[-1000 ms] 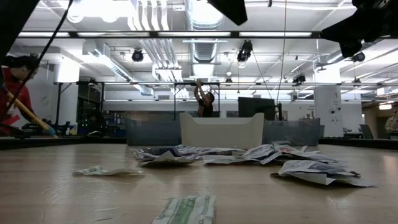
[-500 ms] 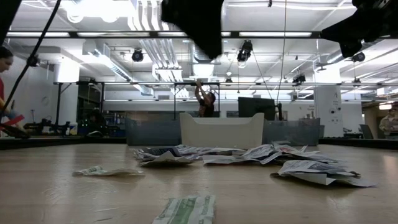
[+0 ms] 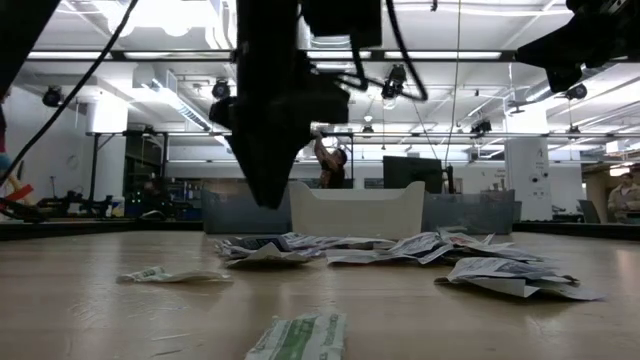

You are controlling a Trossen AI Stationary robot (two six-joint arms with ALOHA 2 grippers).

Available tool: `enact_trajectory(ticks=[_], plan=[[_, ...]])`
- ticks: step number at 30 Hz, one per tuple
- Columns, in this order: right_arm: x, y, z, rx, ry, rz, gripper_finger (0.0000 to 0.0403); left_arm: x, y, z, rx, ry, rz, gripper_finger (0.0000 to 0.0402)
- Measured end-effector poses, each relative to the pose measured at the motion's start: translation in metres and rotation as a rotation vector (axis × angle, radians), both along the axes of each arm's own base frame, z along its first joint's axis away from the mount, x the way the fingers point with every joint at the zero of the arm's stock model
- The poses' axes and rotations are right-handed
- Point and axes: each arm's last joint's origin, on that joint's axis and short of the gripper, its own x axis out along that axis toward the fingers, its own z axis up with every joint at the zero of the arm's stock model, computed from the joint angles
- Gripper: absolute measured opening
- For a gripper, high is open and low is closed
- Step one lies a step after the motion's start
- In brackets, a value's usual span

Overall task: Pick & Place First Aid Supplies
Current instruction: Put the blue bandage pack into the left gray bin

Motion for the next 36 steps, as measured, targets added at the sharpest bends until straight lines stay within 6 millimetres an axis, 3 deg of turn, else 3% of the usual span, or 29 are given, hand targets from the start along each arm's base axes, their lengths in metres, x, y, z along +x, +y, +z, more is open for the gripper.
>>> enact_trajectory(ticks=[7, 16, 36], plan=[[0.0, 0.0, 0.0, 0.0, 0.0, 0.0, 0.0038, -0.001, 0.027, -0.012, -0.104, 0.052, 0.07, 0.0106], [0.0, 0.0, 0.0, 0.0, 0.0, 0.0, 0.0038, -0.001, 0.051, -0.013, -0.172, 0.066, 0.103, 0.0106], [0.0, 0.0, 0.0, 0.0, 0.001, 0.0, 0.0038, -0.015, 0.056, -0.052, -0.244, 0.083, 0.11, 0.0106]])
